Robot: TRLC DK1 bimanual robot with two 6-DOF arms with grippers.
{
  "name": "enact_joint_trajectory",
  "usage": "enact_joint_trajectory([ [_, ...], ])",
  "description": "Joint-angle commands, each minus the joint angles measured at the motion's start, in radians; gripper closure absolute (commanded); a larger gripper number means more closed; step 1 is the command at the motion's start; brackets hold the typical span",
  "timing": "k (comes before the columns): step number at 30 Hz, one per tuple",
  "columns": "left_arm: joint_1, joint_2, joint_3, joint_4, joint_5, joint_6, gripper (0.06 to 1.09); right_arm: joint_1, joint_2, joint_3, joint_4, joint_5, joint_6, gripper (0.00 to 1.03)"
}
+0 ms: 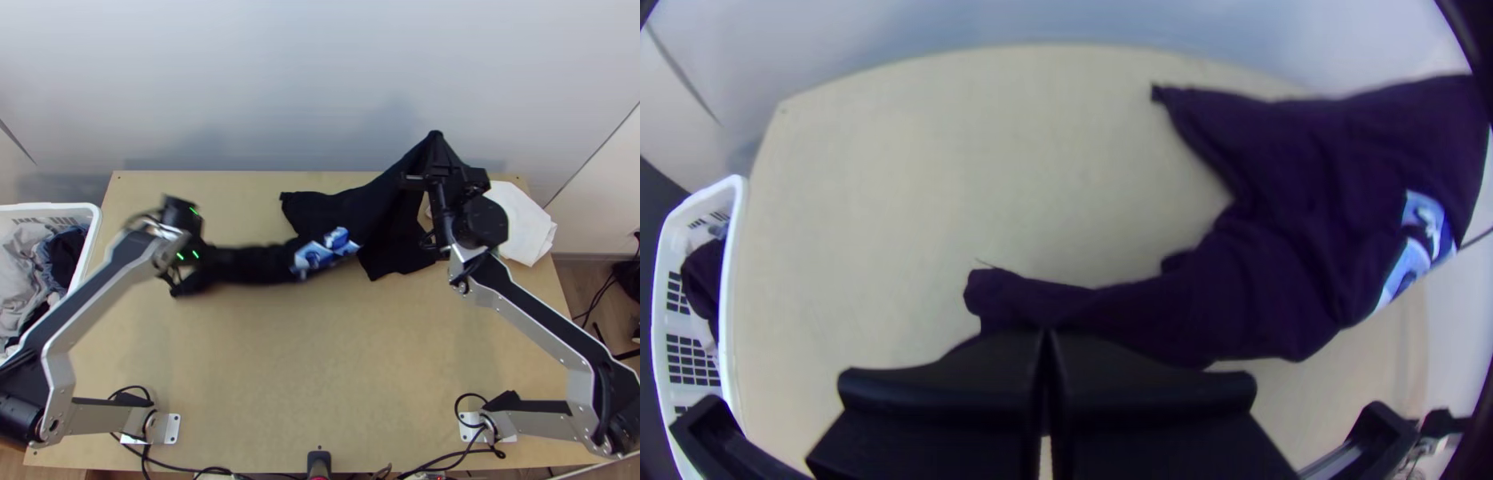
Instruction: Fold the t-shirt
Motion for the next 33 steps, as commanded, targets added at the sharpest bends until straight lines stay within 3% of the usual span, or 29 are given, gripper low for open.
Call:
enact_joint_trajectory([
  [1, 0.158, -0.080, 0.266, -0.043, -0.001, -0.081, 1.05, 0.004, -0.097, -0.008, -0.036, -0.001, -0.010, 1.00],
  [9, 0.181, -0.301, 0.379, -0.056, 0.000, -0.170, 1.05, 0.060, -0.354, -0.088, -0.234, -0.031, -0.012, 1.00],
  [11, 0.196, -0.390, 0.376, -0.007, -0.001, -0.197, 1.05, 0.063, -0.439, -0.120, -0.229, -0.031, -0.016, 1.00],
  [16, 0.218, -0.591, 0.339, 0.175, -0.001, -0.214, 1.05, 0.079, -0.649, -0.166, -0.226, -0.028, -0.136, 1.00],
  [22, 0.218, -0.708, 0.342, 0.158, 0.003, -0.243, 1.05, 0.116, -0.798, -0.189, -0.235, -0.026, -0.239, 1.00],
  [28, 0.199, -0.789, 0.140, 0.109, 0.020, -0.282, 1.05, 0.141, -0.784, -0.278, -0.238, -0.020, -0.216, 1.00],
  [33, 0.164, -0.860, -0.208, 0.142, 0.065, -0.283, 1.05, 0.148, -0.698, -0.427, -0.226, -0.018, -0.085, 1.00],
])
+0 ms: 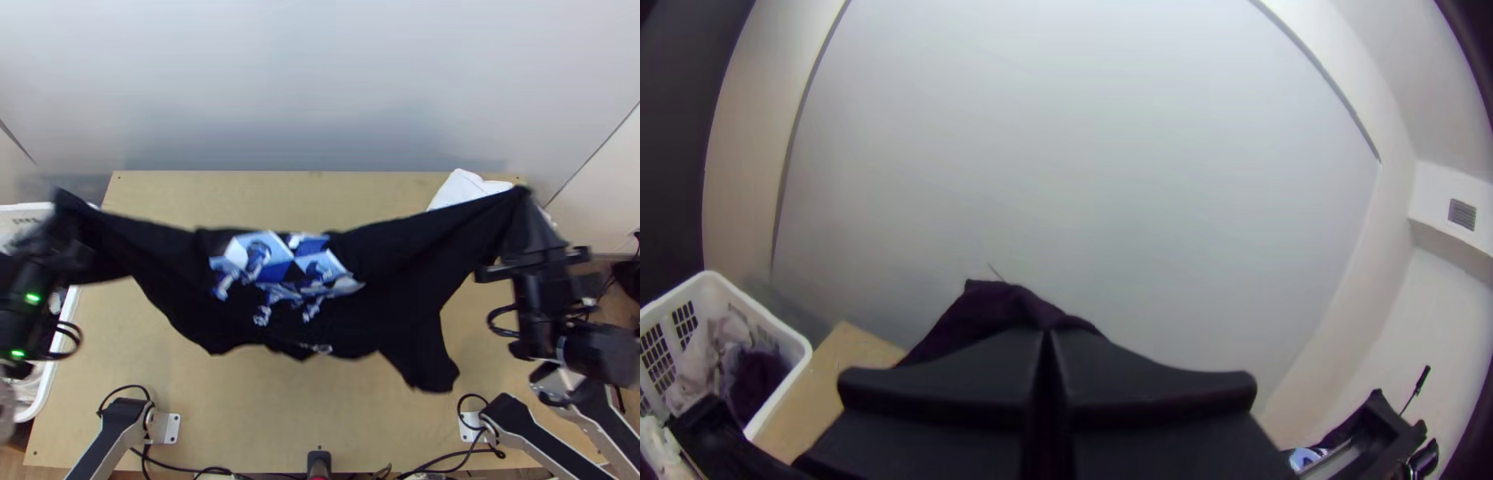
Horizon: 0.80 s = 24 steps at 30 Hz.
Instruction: Fold the t-shirt
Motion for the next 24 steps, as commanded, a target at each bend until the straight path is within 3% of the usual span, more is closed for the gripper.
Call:
enact_joint_trajectory([
  [1, -0.032, -0.095, -0.399, 0.031, 0.036, -0.012, 1.05, 0.020, 0.082, -0.172, 0.011, 0.004, 0.134, 1.00],
  [5, -0.052, -0.001, -0.631, 0.052, 0.036, 0.058, 1.05, 0.013, 0.263, -0.253, -0.009, 0.007, 0.335, 1.00],
  [8, -0.049, 0.141, -0.718, 0.160, 0.035, 0.084, 1.05, 0.013, 0.426, -0.290, 0.000, 0.005, 0.405, 1.00],
  [16, -0.023, 0.486, -0.674, 0.483, 0.029, 0.104, 1.05, -0.074, 0.817, -0.114, 0.081, 0.005, 0.424, 1.00],
  [24, 0.006, 0.782, -0.448, 0.577, 0.004, 0.063, 1.05, -0.166, 1.022, 0.204, 0.096, 0.007, 0.419, 1.00],
])
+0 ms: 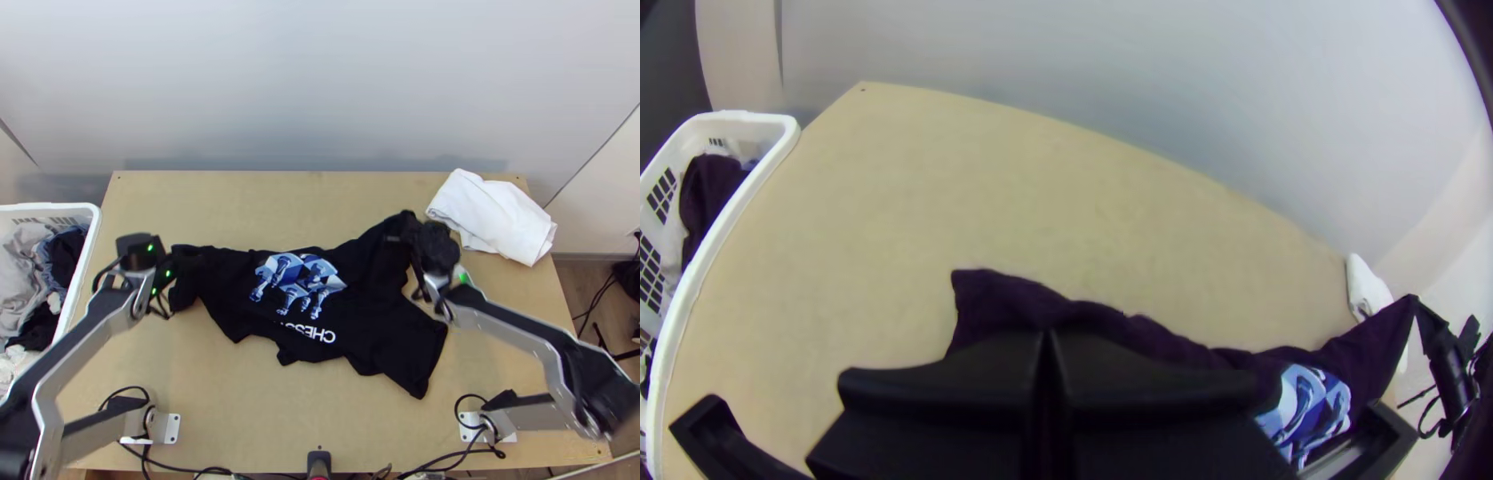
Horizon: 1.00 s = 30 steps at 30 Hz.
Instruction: Fold the t-shirt
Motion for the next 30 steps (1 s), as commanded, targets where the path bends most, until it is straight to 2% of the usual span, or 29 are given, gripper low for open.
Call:
enact_joint_trajectory([
  [1, 0.023, 0.257, 0.164, 0.085, -0.011, -0.025, 1.05, -0.068, 0.198, 0.253, 0.017, 0.001, 0.008, 1.00],
  [5, 0.031, 0.338, 0.248, 0.089, -0.011, -0.028, 1.05, -0.073, 0.232, 0.317, 0.017, 0.003, 0.004, 1.00],
  [6, 0.039, 0.354, 0.259, 0.108, -0.013, -0.030, 1.05, -0.073, 0.232, 0.322, 0.017, 0.003, 0.004, 0.97],
  [7, 0.046, 0.366, 0.267, 0.123, -0.016, -0.036, 1.00, -0.071, 0.229, 0.322, 0.017, 0.003, 0.004, 0.83],
  [8, 0.048, 0.370, 0.273, 0.134, -0.017, -0.042, 0.79, -0.071, 0.224, 0.322, 0.016, 0.003, 0.004, 0.68],
  [9, 0.049, 0.370, 0.276, 0.146, -0.020, -0.042, 0.53, -0.070, 0.214, 0.320, 0.014, 0.003, 0.004, 0.50],
  [10, 0.051, 0.369, 0.274, 0.164, -0.029, -0.044, 0.28, -0.068, 0.200, 0.315, 0.005, 0.003, 0.004, 0.24],
  [11, 0.052, 0.364, 0.274, 0.181, -0.034, -0.042, 0.08, -0.068, 0.182, 0.311, -0.012, 0.004, 0.004, 0.06],
  [14, 0.055, 0.321, 0.270, 0.183, -0.034, -0.045, 0.10, -0.063, 0.094, 0.302, -0.108, 0.004, 0.000, 0.07],
  [16, 0.057, 0.272, 0.262, 0.175, -0.034, -0.044, 0.10, -0.054, 0.011, 0.308, -0.242, 0.000, -0.004, 0.07],
  [17, 0.059, 0.245, 0.259, 0.169, -0.034, -0.044, 0.10, -0.048, -0.029, 0.318, -0.335, -0.020, -0.003, 0.07],
  [21, 0.065, 0.131, 0.253, 0.094, -0.034, -0.039, 0.10, 0.015, -0.159, 0.387, -0.789, -0.201, 0.010, 0.10],
  [25, 0.068, 0.093, 0.254, -0.011, -0.034, 0.011, 0.10, 0.173, -0.227, 0.420, -1.139, -0.295, 0.010, 0.10],
  [27, 0.071, 0.091, 0.264, -0.086, -0.034, 0.041, 0.10, 0.260, -0.240, 0.423, -1.239, -0.310, 0.010, 0.09],
  [28, 0.072, 0.085, 0.259, -0.096, -0.034, 0.045, 0.10, 0.303, -0.243, 0.420, -1.273, -0.310, 0.010, 0.05],
  [30, 0.075, 0.076, 0.247, -0.103, -0.034, 0.057, 0.10, 0.366, -0.243, 0.414, -1.302, -0.310, 0.010, 0.04],
])
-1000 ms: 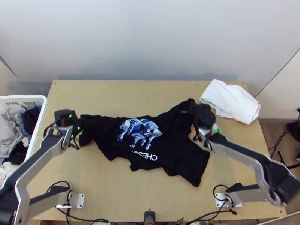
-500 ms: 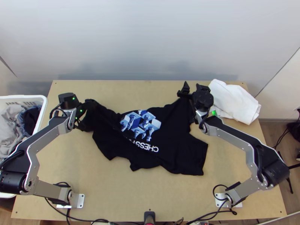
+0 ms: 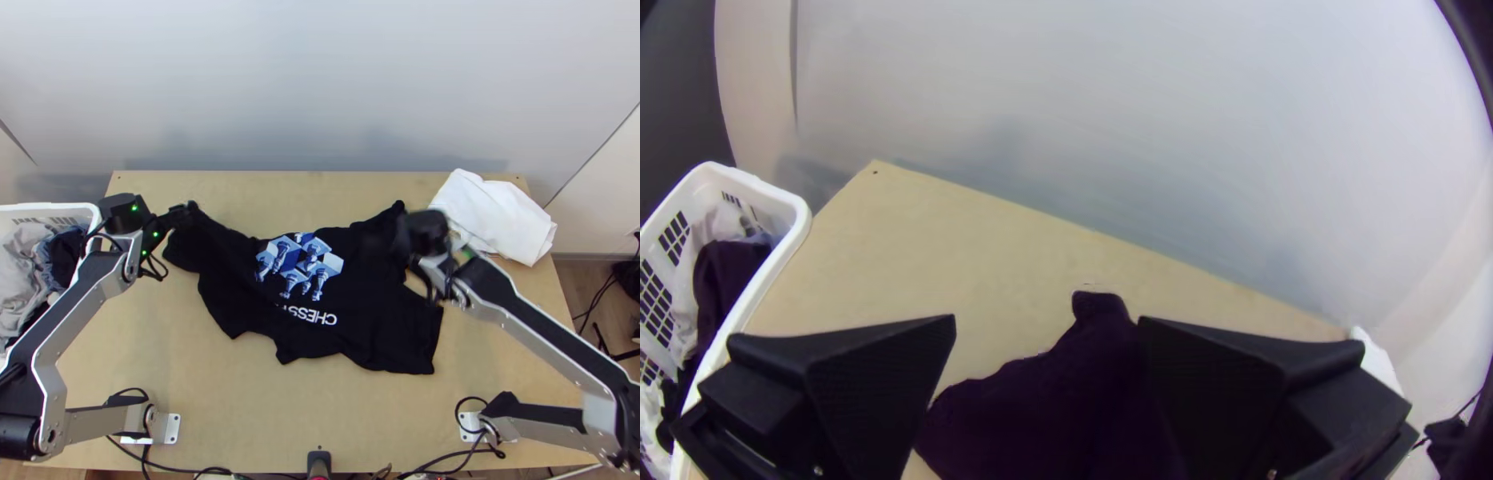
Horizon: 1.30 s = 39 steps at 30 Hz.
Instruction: Fold the t-shirt
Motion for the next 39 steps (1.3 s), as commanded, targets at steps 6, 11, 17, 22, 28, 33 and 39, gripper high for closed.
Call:
enact_joint_trajectory([
  [6, 0.016, -0.050, -0.015, -0.135, 0.000, 0.089, 0.10, 0.304, -0.020, 0.025, -0.274, -0.077, 0.021, 0.04],
  [11, 0.025, -0.087, -0.008, -0.139, 0.000, 0.067, 0.10, 0.361, 0.034, 0.001, -0.086, -0.060, -0.064, 0.14],
  [17, 0.051, -0.148, -0.011, -0.170, -0.007, 0.063, 0.10, 0.471, 0.099, -0.065, 0.191, -0.005, -0.301, 0.24],
  [22, 0.099, -0.173, -0.034, -0.185, -0.007, 0.067, 0.10, 0.533, 0.195, -0.068, 0.292, -0.007, -0.326, 0.48],
  [28, 0.108, -0.193, -0.055, -0.185, -0.007, 0.070, 0.10, 0.572, 0.327, -0.064, 0.414, -0.005, -0.337, 0.47],
  [33, 0.122, -0.196, -0.061, -0.185, -0.007, 0.080, 0.10, 0.572, 0.427, 0.008, 0.526, 0.033, -0.401, 0.34],
  [39, 0.128, -0.187, -0.063, -0.173, -0.007, 0.092, 0.10, 0.572, 0.528, 0.074, 0.625, 0.053, -0.513, 0.28],
])
